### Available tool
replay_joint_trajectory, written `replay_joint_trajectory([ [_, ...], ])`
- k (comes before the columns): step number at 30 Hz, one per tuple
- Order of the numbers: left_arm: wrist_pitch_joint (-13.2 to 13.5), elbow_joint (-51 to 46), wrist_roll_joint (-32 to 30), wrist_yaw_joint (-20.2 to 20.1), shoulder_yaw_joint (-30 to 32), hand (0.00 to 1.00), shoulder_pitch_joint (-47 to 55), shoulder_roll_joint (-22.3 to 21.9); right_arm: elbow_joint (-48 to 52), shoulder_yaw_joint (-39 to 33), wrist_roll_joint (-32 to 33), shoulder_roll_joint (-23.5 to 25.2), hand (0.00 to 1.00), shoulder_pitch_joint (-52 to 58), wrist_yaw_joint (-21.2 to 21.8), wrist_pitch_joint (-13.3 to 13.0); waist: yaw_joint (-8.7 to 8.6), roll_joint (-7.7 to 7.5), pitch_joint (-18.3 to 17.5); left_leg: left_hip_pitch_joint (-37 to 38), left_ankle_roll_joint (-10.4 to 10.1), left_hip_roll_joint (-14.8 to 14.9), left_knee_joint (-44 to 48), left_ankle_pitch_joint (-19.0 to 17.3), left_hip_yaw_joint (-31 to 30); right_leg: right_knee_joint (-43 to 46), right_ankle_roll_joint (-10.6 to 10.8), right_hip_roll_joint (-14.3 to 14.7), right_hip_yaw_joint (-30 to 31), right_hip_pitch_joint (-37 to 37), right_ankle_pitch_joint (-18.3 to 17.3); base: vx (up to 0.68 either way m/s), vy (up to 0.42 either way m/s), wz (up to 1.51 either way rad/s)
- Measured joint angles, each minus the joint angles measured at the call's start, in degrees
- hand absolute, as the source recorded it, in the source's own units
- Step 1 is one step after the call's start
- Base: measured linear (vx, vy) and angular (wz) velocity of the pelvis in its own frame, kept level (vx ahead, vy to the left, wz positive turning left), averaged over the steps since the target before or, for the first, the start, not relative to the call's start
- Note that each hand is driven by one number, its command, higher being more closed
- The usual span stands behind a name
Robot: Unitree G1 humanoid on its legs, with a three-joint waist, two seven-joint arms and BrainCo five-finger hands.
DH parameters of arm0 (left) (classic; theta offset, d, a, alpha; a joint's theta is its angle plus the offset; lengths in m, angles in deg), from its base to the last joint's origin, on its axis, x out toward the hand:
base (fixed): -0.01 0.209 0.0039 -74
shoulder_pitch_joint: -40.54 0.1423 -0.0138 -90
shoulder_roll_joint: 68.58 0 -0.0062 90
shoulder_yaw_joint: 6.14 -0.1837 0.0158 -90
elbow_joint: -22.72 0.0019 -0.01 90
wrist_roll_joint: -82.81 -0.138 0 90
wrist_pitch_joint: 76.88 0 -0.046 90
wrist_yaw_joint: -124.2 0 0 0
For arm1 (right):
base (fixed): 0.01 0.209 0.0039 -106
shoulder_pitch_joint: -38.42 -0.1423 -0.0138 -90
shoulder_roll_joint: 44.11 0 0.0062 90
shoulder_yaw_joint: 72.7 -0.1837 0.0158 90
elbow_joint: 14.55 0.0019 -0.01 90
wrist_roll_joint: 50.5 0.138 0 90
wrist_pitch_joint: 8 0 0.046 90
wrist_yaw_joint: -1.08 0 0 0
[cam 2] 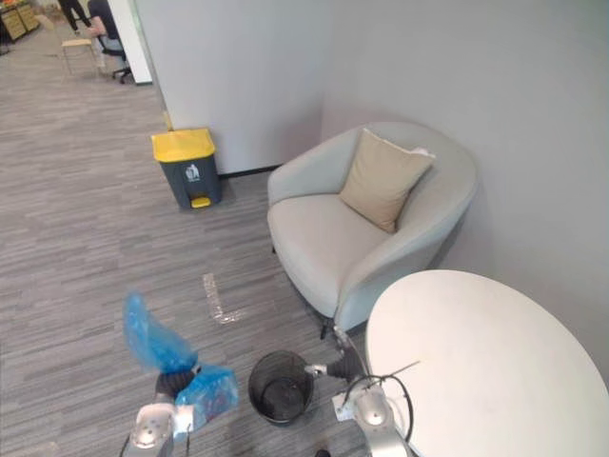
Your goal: Gather rubbish on tea table into small bin, then transfer packed bag to large trash can.
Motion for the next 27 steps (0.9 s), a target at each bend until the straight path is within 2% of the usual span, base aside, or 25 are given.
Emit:
replay_joint_trajectory([
  [8, -0.02, 4.89, 0.07, -0.02, -0.03, 1.0, 0.87, -0.45, -8.03, -1.92, 0.67, 0.17, 0.0, -1.05, -2.25, 1.13, 0.55, 1.06, 2.8, 2.59, 0.49, -0.59, 0.02, -0.81, 0.48, 0.33, 0.73, -0.39, 0.38, 2.22, -0.26, 0.06, 0.021, -0.04],
  [10, -0.02, 6.83, 0.08, -0.03, 0.02, 1.0, 0.56, -0.9, -9.33, -1.93, 0.67, 0.51, 0.0, -2.39, -2.6, 1.4, 0.84, 0.87, 5.23, 3.41, 0.81, -0.82, 0.03, -1.01, 1.91, 1.92, 1.11, -0.54, 1.4, 1.67, -0.51, 0.0, 0.044, -0.28],
  [13, -0.01, 8.58, 0.1, -0.06, 0.03, 1.0, 0.21, -1.84, -9.29, -1.89, 0.66, 2.07, 0.0, -3.74, -3.7, 1.47, 1.05, 0.04, 6.95, 2.77, 1.24, -0.98, 0.35, -0.97, 4.08, 3.86, 1.19, -0.63, 3.41, -0.91, -0.52, -0.04, 0.034, -0.33],
  [16, 0.05, 8.86, 0.62, -0.08, 0.66, 1.0, -0.59, -1.97, -9.2, -1.82, 0.53, 3.74, 0.0, -3.7, -4.12, 1.88, 1.02, -0.49, 7.56, 2.16, 1.95, -1.01, 0.59, -1.14, 5.74, 6.54, 1.48, -1.0, 3.48, -3.22, -0.48, -0.06, 0.036, -0.19],
  [17, 0.03, 8.86, 0.98, -0.06, 0.94, 1.0, -1.51, -2.12, -9.2, -1.68, 0.47, 4.29, 0.0, -3.7, -4.37, 2.07, 0.94, -0.67, 7.86, 0.6, 2.76, -0.51, 2.78, -1.77, 5.81, 8.3, 1.83, -1.18, 3.19, -4.64, -0.19, -0.09, 0.019, 0.0],
  [18, 0.0, 8.85, 1.04, -0.05, 0.94, 1.0, -2.16, -2.53, -9.19, -1.24, 0.45, 4.39, 0.0, -3.68, -4.48, 2.29, 0.97, -0.16, 8.32, -1.02, 3.37, 0.44, 4.51, -2.3, 6.01, 11.72, 1.22, -1.29, 2.13, -5.9, -1.56, -0.09, 0.008, 0.04],
  [19, 0.0, 8.78, 1.04, -0.03, 0.94, 1.0, -2.41, -2.66, -9.19, -1.18, 0.45, 4.43, 0.0, -3.58, -4.48, 2.37, 0.97, 0.24, 8.57, -1.44, 3.59, 0.86, 5.38, -2.6, 5.81, 17.47, -0.77, -1.76, 0.05, -7.23, -4.1, -0.05, -0.021, 0.14],
  [20, 0.01, 8.69, 1.05, -0.01, 0.99, 1.0, -2.55, -2.67, -9.18, -1.19, 0.46, 4.44, 0.0, -3.47, -4.51, 2.58, 1.05, 0.21, 8.51, -2.15, 3.7, 1.73, 6.79, -3.41, 5.11, 27.26, -0.93, -2.56, -0.96, -8.59, -7.7, -0.01, -0.069, 0.25],
  [21, -0.01, 8.63, 1.08, 0.07, 1.0, 1.0, -2.5, -2.48, -9.13, -1.25, 0.46, 4.46, 0.0, -3.43, -4.61, 2.58, 1.08, -0.2, 8.31, -3.07, 3.37, 1.95, 8.21, -3.74, 3.82, 34.4, -0.03, -3.59, -0.74, -8.59, -9.79, 0.0, -0.096, 0.37],
  [23, -0.04, 8.41, 1.14, 0.15, 0.99, 1.0, -2.54, -2.07, -8.99, -1.39, 0.5, 4.45, 0.0, -3.23, -4.74, 2.57, 1.07, -1.26, 7.66, -5.12, 3.15, 1.93, 10.84, -3.82, 1.87, 40.99, 0.81, -4.86, 1.46, -7.3, -11.41, -0.01, -0.187, 0.54],
  [24, -0.06, 7.82, 1.41, 0.23, 0.99, 1.0, -2.54, -2.02, -8.6, -1.42, 0.58, 4.4, 0.0, -3.23, -4.9, 2.57, 1.28, -2.41, 7.25, -7.87, 2.31, 1.79, 13.97, -3.19, 0.28, 39.34, 2.29, -4.6, 4.36, -5.4, -13.3, -0.03, -0.287, 0.74],
  [27, -0.19, 5.9, 2.26, 0.39, 0.68, 1.0, -2.44, -3.49, -7.94, -1.74, 0.65, 3.65, 0.0, -3.48, -6.1, 2.59, 3.05, -1.93, 7.69, -11.39, 0.86, 2.17, 16.82, -1.8, -2.23, 32.24, 1.26, -2.01, 8.26, -1.67, -20.0, -0.07, -0.21, 0.46],
])
